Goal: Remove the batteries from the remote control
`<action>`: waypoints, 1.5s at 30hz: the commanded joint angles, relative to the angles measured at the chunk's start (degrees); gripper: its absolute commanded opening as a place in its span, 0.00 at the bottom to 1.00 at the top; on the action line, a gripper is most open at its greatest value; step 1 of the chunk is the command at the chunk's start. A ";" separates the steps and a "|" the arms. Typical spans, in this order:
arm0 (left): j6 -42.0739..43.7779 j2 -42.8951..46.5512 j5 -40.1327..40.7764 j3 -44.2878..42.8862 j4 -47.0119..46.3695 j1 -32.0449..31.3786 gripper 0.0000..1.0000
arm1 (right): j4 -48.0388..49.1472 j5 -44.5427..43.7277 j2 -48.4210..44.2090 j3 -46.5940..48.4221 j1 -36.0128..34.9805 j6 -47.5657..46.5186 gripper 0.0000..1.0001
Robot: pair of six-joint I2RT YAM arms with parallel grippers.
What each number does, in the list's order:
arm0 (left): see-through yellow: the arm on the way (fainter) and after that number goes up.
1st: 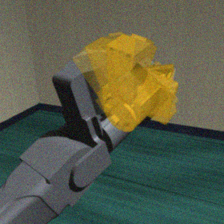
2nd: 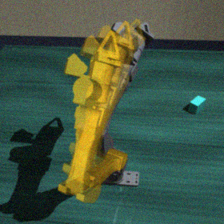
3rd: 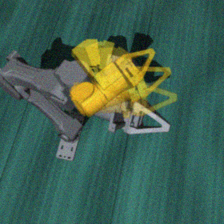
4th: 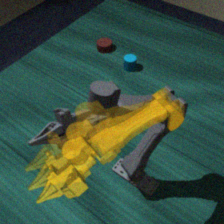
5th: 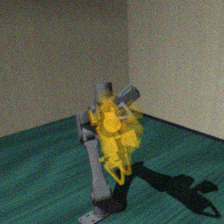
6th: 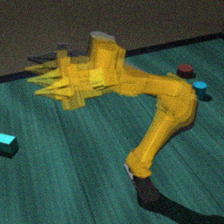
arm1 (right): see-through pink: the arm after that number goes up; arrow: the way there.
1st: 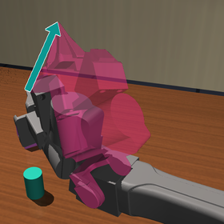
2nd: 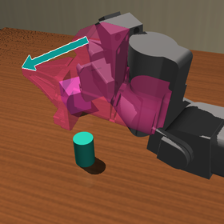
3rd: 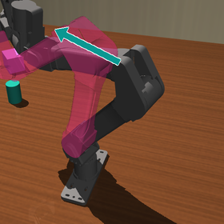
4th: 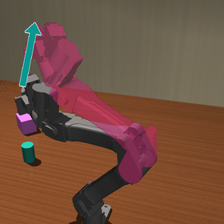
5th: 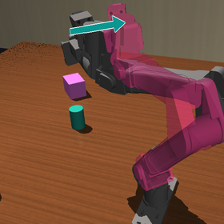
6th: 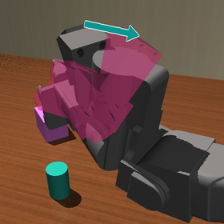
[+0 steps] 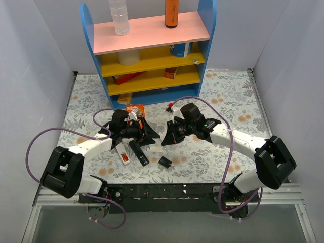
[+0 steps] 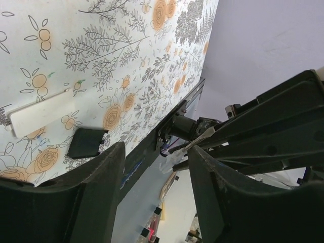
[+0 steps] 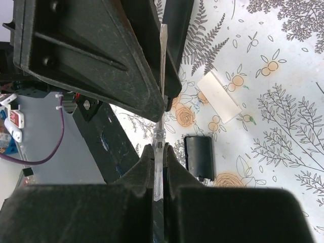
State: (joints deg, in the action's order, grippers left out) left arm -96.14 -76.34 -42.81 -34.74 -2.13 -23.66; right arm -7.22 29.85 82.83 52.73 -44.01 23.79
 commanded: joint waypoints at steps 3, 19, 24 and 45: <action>-2.65 -2.50 2.82 -2.61 0.29 -1.65 0.50 | 1.07 -1.81 -1.53 3.08 -0.81 -0.68 0.01; -5.55 -5.23 3.17 -4.02 3.62 -2.09 0.12 | 1.42 -3.57 0.67 3.43 -2.13 -1.11 0.01; -6.87 -4.88 3.17 -4.46 3.63 -2.09 0.00 | 2.04 -4.44 -1.26 1.77 -2.22 -2.08 0.17; -31.74 7.68 10.46 0.03 -14.92 -1.56 0.00 | 31.56 -20.70 -22.88 -19.59 -2.13 6.87 0.66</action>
State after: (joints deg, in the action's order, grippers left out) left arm -113.93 -72.25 -35.92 -35.90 -11.64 -25.56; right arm 15.20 14.09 62.13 36.25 -45.89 24.18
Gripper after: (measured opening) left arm 0.032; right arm 0.630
